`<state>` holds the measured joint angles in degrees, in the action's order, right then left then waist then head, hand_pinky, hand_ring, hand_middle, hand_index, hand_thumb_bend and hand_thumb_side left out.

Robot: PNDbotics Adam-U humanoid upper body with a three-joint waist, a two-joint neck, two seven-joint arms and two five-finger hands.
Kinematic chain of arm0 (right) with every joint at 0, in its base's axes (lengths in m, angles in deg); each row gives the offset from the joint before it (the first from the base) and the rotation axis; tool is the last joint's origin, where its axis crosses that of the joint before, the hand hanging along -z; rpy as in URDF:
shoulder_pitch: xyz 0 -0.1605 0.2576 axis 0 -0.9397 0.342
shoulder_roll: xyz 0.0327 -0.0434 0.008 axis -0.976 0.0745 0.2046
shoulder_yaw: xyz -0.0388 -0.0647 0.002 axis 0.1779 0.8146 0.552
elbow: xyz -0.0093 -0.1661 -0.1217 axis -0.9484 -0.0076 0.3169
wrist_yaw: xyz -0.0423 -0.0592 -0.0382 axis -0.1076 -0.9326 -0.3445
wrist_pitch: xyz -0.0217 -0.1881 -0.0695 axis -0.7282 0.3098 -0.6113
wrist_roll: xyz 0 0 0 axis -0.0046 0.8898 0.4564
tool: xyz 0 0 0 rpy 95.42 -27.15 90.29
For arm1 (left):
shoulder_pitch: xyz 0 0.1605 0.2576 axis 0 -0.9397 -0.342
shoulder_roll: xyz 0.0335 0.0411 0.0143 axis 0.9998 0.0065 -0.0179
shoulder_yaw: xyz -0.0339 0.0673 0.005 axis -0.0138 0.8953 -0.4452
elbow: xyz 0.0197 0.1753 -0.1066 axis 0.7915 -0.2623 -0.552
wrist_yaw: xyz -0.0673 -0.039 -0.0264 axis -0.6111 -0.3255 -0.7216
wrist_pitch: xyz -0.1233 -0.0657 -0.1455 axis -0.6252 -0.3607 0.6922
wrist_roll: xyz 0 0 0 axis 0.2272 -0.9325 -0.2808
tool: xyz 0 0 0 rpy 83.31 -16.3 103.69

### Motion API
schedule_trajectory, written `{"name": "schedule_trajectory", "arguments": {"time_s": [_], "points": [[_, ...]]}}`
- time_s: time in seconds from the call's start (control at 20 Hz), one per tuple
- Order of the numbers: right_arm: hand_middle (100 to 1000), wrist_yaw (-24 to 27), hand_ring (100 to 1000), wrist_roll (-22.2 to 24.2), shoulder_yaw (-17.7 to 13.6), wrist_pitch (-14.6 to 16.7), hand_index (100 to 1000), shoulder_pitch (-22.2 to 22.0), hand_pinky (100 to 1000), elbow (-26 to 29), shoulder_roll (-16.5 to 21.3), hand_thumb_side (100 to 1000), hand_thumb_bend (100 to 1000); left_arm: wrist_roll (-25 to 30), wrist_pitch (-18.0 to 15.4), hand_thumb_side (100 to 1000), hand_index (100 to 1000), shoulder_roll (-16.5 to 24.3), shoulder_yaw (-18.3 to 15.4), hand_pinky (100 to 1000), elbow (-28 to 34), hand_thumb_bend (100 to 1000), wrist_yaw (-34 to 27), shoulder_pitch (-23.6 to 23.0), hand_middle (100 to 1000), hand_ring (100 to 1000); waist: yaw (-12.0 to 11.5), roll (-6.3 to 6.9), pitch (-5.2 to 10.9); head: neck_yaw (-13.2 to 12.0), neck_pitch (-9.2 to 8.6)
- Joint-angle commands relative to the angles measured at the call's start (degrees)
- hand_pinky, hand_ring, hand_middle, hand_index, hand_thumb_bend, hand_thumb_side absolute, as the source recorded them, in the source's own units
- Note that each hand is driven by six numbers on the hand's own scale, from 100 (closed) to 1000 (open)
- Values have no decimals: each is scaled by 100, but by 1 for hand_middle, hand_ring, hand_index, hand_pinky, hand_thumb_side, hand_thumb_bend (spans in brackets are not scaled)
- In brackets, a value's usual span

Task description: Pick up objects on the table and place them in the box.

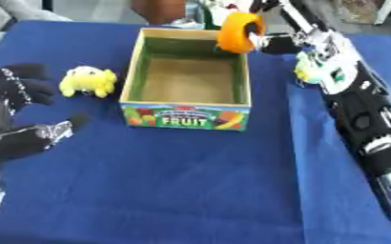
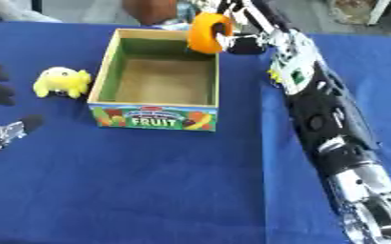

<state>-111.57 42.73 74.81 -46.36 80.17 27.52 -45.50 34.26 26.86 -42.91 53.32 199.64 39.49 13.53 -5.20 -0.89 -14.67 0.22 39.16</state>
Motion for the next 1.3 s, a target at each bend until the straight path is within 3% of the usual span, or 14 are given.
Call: {"name": "schedule_trajectory", "arguments": {"time_s": [0.05,0.5,1.05,1.25,1.3], "points": [[603,-140,808,-80,-59,-58,307,179,700,35,-51,100,100,49,-11,100,741,98,23,591,76,809,-48,120,627,603,-51,10,110,78,-56],[615,-613,823,-345,-95,-162,343,89,699,-110,-323,100,100,118,-14,100,741,73,85,590,89,809,-91,261,627,603,-200,-7,38,304,96],[640,-1203,843,-472,39,-2,534,-164,704,-284,-586,100,100,144,-13,100,742,23,102,589,84,810,-82,294,626,603,-198,-3,-33,349,172],[650,-1294,852,-408,59,11,556,-214,708,-343,-597,100,100,137,-14,100,742,15,95,589,81,810,-71,286,626,603,-178,3,-45,340,174],[667,-1305,866,-381,63,15,610,-224,714,-351,-593,100,100,136,-14,100,741,15,94,589,80,810,-68,282,626,603,-173,5,-47,336,174]]}}
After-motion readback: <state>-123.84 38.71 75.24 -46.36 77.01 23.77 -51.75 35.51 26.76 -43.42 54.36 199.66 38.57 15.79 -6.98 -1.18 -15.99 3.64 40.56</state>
